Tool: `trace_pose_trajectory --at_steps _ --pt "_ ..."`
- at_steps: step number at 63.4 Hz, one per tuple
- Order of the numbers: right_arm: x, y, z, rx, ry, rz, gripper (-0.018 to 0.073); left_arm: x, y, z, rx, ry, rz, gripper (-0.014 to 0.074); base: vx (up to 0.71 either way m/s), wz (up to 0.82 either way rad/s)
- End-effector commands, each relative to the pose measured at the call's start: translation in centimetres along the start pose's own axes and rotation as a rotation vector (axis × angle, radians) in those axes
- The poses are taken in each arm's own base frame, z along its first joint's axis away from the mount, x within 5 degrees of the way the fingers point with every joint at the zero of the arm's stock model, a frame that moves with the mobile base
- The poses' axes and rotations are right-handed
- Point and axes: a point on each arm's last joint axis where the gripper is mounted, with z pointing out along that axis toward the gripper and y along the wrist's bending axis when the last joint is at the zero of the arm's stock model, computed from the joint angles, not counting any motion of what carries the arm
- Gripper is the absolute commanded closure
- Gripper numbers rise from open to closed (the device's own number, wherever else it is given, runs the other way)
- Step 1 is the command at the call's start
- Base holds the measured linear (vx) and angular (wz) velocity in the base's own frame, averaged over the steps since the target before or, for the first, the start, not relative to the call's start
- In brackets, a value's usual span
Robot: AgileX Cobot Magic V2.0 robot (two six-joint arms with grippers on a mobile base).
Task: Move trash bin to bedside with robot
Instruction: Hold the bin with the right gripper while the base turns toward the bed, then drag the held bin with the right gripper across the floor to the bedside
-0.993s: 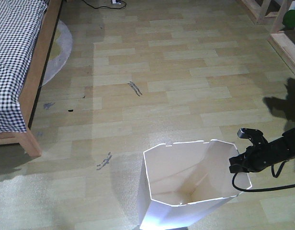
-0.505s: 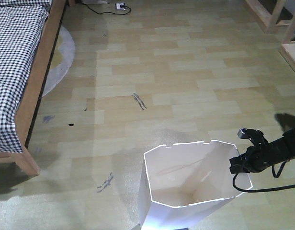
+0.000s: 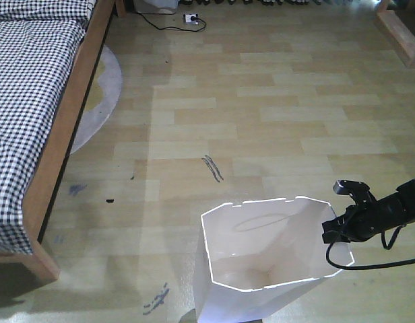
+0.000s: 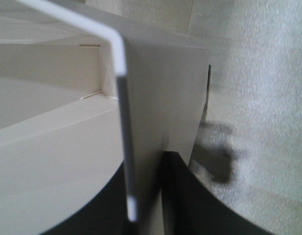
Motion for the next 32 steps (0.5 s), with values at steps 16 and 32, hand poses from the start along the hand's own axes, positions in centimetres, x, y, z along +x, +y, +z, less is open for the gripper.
trace_pose_trajectory --at_steps 16,32 --pt "-1.92 2.14 -2.57 -0.166 -0.077 0.002 0.0564 -0.54 -0.08 -0.08 0.011 -0.076 -0.006 0.0603 0.36 0.04" --pt "-1.92 2.14 -2.57 -0.166 -0.077 0.002 0.0564 -0.54 -0.08 -0.08 0.011 -0.076 -0.006 0.0603 0.37 -0.05"
